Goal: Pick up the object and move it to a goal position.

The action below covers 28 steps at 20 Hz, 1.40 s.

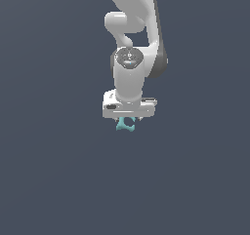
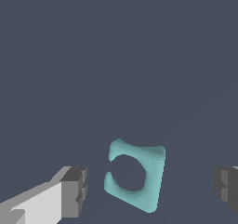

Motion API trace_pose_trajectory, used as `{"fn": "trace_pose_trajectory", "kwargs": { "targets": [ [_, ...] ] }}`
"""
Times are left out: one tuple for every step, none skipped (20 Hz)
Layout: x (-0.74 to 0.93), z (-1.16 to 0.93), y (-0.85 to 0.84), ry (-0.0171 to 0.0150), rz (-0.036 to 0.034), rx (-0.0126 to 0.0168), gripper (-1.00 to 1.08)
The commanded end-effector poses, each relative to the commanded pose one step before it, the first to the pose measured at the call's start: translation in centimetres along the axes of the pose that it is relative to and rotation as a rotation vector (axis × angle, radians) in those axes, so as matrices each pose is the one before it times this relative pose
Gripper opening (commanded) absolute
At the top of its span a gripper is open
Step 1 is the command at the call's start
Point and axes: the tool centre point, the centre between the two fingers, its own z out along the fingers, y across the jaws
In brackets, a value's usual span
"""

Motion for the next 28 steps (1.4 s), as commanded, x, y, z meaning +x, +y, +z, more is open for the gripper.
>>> {"fn": "trace_pose_trajectory", "kwargs": {
  "targets": [
    [0.000, 0.000, 0.001, 0.00000, 0.00000, 0.00000, 1.00],
    [0.016, 0.003, 0.003, 0.00000, 0.00000, 0.00000, 1.00],
    [0.019, -0.084, 0.076, 0.00155, 0.00145, -0.00111, 1.00],
    [0.043, -0.099, 0.099, 0.00189, 0.00179, -0.00135, 1.00],
    [0.062, -0.138, 0.136, 0.00260, 0.00245, -0.00186, 1.00],
    [0.078, -0.181, 0.176, 0.00335, 0.00311, -0.00241, 1.00],
    [0.080, -0.180, 0.171, 0.00325, 0.00295, -0.00236, 1.00],
    [0.065, -0.139, 0.128, 0.00240, 0.00211, -0.00176, 1.00],
    [0.046, -0.106, 0.091, 0.00172, 0.00144, -0.00128, 1.00],
    [0.028, -0.066, 0.050, 0.00095, 0.00070, -0.00072, 1.00],
    [0.010, -0.010, 0.010, 0.00000, 0.00000, 0.00000, 1.00],
    [-0.017, 0.043, -0.040, -0.00063, -0.00058, 0.00046, 1.00],
    [-0.042, 0.048, -0.045, 0.00000, 0.00000, 0.00000, 1.00],
    [-0.044, 0.110, 0.019, -0.00019, 0.00148, 0.00039, 1.00],
    [-0.070, 0.129, -0.003, 0.00027, 0.00181, 0.00004, 1.00],
    [-0.095, 0.172, -0.004, 0.00031, 0.00237, 0.00009, 1.00],
    [-0.121, 0.216, -0.003, 0.00031, 0.00295, 0.00017, 1.00],
    [-0.147, 0.259, -0.009, 0.00031, 0.00343, 0.00023, 1.00],
    [-0.173, 0.300, -0.011, 0.00033, 0.00394, 0.00028, 1.00],
    [-0.199, 0.337, -0.009, 0.00037, 0.00450, 0.00031, 1.00],
    [-0.226, 0.372, -0.010, 0.00044, 0.00502, 0.00031, 1.00],
    [-0.255, 0.409, -0.006, 0.00051, 0.00564, 0.00031, 1.00],
    [-0.286, 0.444, -0.003, 0.00057, 0.00622, 0.00032, 1.00],
    [-0.319, 0.480, 0.002, 0.00061, 0.00684, 0.00032, 1.00],
    [-0.354, 0.514, 0.007, 0.00066, 0.00743, 0.00032, 1.00],
    [-0.391, 0.547, 0.013, 0.00072, 0.00804, 0.00030, 1.00],
    [-0.430, 0.578, 0.022, 0.00078, 0.00870, 0.00027, 1.00],
    [-0.461, 0.595, 0.029, 0.00082, 0.00912, 0.00023, 1.00]
  ]
}}
